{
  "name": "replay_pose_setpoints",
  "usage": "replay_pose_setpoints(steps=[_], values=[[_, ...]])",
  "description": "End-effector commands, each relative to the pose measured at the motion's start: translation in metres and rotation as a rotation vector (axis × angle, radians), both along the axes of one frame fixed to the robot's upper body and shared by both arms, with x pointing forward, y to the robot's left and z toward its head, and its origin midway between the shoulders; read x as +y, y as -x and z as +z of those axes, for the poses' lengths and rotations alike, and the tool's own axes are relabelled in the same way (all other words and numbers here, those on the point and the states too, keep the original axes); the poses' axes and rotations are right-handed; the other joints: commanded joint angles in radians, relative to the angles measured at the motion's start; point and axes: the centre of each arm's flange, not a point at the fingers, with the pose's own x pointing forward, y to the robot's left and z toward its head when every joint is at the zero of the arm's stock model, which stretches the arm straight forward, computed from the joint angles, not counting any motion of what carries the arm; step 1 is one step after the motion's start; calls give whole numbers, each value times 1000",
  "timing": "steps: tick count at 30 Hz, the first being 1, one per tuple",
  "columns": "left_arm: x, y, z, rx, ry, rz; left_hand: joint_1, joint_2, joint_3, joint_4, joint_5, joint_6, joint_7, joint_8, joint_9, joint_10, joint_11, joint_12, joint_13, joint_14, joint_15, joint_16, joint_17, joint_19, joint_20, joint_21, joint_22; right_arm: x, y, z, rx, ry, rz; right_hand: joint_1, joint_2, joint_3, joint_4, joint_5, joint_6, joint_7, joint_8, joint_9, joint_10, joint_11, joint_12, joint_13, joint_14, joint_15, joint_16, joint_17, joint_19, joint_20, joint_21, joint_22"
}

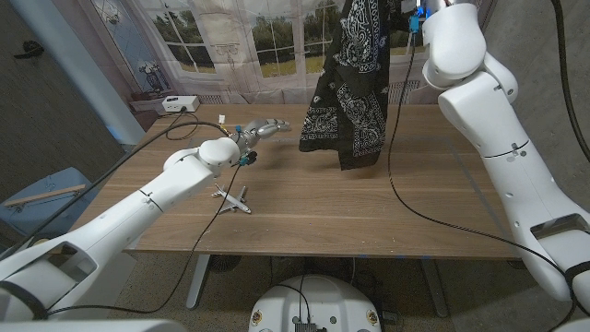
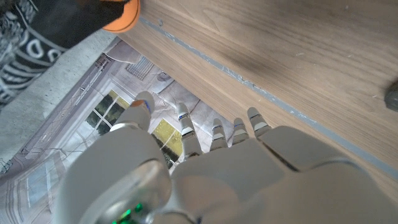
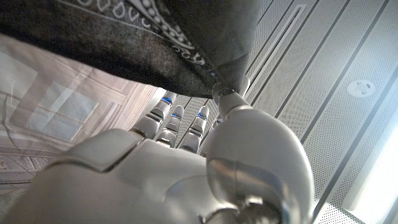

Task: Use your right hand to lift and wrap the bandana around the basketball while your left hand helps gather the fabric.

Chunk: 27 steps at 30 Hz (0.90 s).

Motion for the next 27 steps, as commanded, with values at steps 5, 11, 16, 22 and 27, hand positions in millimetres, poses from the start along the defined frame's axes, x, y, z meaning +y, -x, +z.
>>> replay_pose_setpoints(steps=[5,11,16,22,27], values=[[-3,2,-10,-18,71,-306,-196,-95,-146,82,45,-111,82,-117,-19,-33,23,-18,1,-51,-7,-12,11,-50,0,-40,10,-19,3,8,14,-130,-50,2,6,-43,43,8,8,17,6,1,6,5,5,4,9,-107,-4,5,2,-5,7,3],[-6,11,-10,-79,92,-400,-215,-148,-195,79,79,-152,105,-143,-18,-45,38,-23,3,-54,-9,-9,11,-56,0,-49,10,-24,-1,8,30,-160,-66,2,6,-44,44,10,6,14,7,-1,4,3,4,4,11,-107,-5,6,0,-4,7,3],[-10,26,-5,-126,15,-354,-195,-170,-248,52,133,-192,69,-159,-17,-54,30,-27,5,-42,-13,-5,9,-43,-3,-52,9,-26,-3,7,35,-158,-40,4,6,-44,43,12,8,16,9,-2,4,6,4,5,12,-105,-6,6,2,-2,8,3],[-20,29,7,-136,-86,-237,-61,-114,-234,-3,178,-227,2,-158,-15,-57,29,-29,5,-22,-6,-3,5,-1,-3,-48,8,-24,0,8,48,-103,44,6,6,-45,42,14,7,16,10,-4,4,7,4,5,13,-105,-7,6,1,-1,8,3],[-31,25,16,-145,-120,-210,28,-77,-214,-21,187,-207,-52,-148,-15,-37,11,-22,4,2,-7,1,3,24,-3,-45,7,-20,5,7,56,-60,84,5,6,-47,43,15,6,14,11,-6,3,6,3,5,11,-105,-8,7,-1,-2,8,3]])
